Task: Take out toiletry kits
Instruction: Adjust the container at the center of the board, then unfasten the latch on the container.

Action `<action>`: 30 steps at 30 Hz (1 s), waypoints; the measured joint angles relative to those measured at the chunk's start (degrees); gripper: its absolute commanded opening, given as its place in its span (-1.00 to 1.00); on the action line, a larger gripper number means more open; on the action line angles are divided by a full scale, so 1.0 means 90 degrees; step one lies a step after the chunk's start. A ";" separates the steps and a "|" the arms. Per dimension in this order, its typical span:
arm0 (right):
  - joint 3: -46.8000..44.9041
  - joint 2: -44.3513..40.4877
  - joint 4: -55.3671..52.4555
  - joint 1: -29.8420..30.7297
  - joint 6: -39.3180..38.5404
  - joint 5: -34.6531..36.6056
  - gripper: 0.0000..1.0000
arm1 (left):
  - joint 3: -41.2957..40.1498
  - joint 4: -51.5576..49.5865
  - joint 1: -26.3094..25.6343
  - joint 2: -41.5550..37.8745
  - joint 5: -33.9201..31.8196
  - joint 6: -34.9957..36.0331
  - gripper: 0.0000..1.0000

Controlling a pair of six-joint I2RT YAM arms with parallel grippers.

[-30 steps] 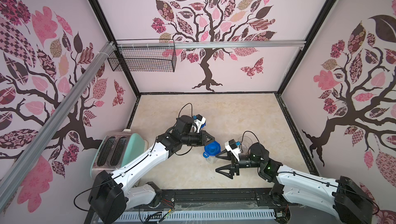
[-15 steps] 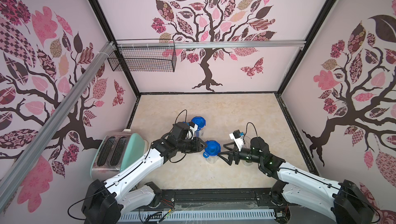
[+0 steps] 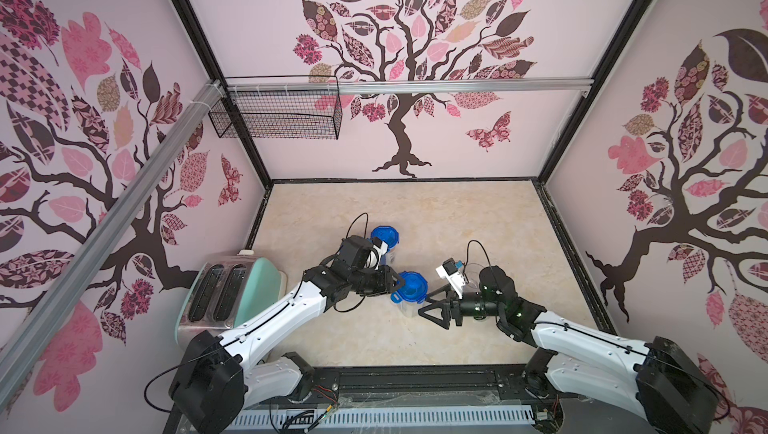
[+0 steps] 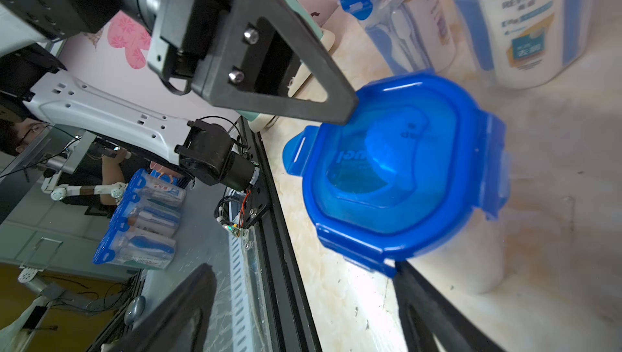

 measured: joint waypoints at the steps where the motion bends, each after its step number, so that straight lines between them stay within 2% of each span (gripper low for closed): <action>1: -0.0002 0.0002 0.0015 0.0046 0.0029 -0.0022 0.70 | 0.0000 0.0017 0.0005 0.0032 0.0005 0.0005 -0.36; 9: -0.0002 0.0415 0.0459 0.0491 0.0187 -0.0165 0.70 | 0.0080 0.0202 0.0022 0.0245 0.0002 0.0058 -0.36; 18: -0.0012 0.0605 0.0668 0.0532 0.0253 -0.0197 0.73 | 0.0136 0.0223 0.0051 0.0323 0.0063 0.0187 -0.34; 25: -0.0080 0.0267 0.0449 0.0532 0.0024 0.0015 0.79 | 0.0389 -0.0221 0.0066 0.0206 -0.0155 0.0279 -0.31; 30: -0.0219 -0.0087 0.0333 0.0532 -0.0090 0.0262 0.80 | 0.0624 -0.0461 0.0095 -0.0398 -0.0364 0.0323 -0.30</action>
